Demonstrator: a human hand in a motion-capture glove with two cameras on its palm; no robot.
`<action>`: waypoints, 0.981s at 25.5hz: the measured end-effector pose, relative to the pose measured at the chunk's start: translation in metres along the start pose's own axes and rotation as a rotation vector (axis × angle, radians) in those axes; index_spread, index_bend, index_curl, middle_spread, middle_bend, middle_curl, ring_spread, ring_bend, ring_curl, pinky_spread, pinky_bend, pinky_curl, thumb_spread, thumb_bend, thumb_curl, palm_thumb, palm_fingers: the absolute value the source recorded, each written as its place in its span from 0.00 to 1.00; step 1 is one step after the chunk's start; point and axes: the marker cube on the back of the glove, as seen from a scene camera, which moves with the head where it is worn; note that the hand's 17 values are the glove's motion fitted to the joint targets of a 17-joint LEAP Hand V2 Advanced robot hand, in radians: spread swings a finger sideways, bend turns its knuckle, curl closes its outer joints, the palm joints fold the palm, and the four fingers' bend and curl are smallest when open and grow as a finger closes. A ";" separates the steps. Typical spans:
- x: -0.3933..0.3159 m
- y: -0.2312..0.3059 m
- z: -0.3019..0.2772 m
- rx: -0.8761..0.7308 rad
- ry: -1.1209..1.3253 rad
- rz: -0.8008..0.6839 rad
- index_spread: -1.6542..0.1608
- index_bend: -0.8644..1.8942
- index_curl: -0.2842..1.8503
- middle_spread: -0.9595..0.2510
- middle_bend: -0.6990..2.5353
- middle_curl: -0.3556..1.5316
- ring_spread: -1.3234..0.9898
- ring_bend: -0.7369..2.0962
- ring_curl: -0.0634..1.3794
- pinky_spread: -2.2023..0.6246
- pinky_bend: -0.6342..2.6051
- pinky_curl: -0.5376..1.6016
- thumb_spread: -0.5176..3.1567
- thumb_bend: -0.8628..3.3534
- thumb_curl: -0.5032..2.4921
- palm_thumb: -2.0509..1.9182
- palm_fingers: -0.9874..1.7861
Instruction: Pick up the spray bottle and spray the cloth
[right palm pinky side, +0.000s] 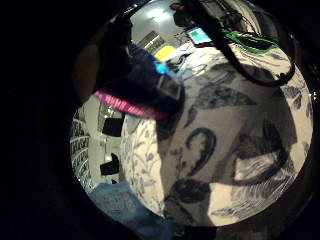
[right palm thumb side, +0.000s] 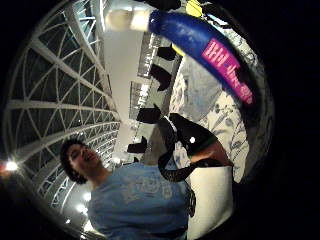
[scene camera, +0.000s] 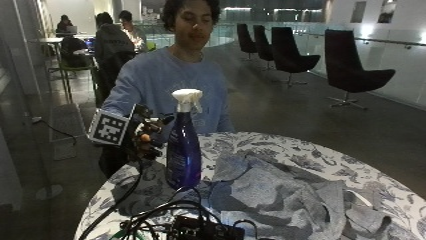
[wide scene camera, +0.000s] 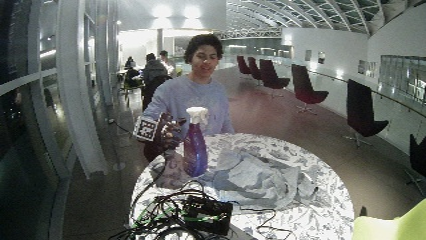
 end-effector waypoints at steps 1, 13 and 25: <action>0.003 -0.003 0.000 0.002 0.005 -0.007 0.71 0.35 0.21 0.79 0.30 0.37 0.59 0.40 0.26 0.84 0.35 0.42 0.43 0.21 0.26 0.67 0.52; 0.006 -0.075 0.050 0.189 -0.022 -0.015 0.71 0.31 0.17 0.79 0.32 0.39 0.60 0.46 0.28 0.86 0.38 0.42 0.41 0.21 0.28 0.70 0.54; -0.024 -0.111 0.048 -0.073 0.170 0.061 0.73 0.36 0.20 0.78 0.32 0.39 0.59 0.48 0.29 0.86 0.36 0.41 0.38 0.22 0.32 0.76 0.64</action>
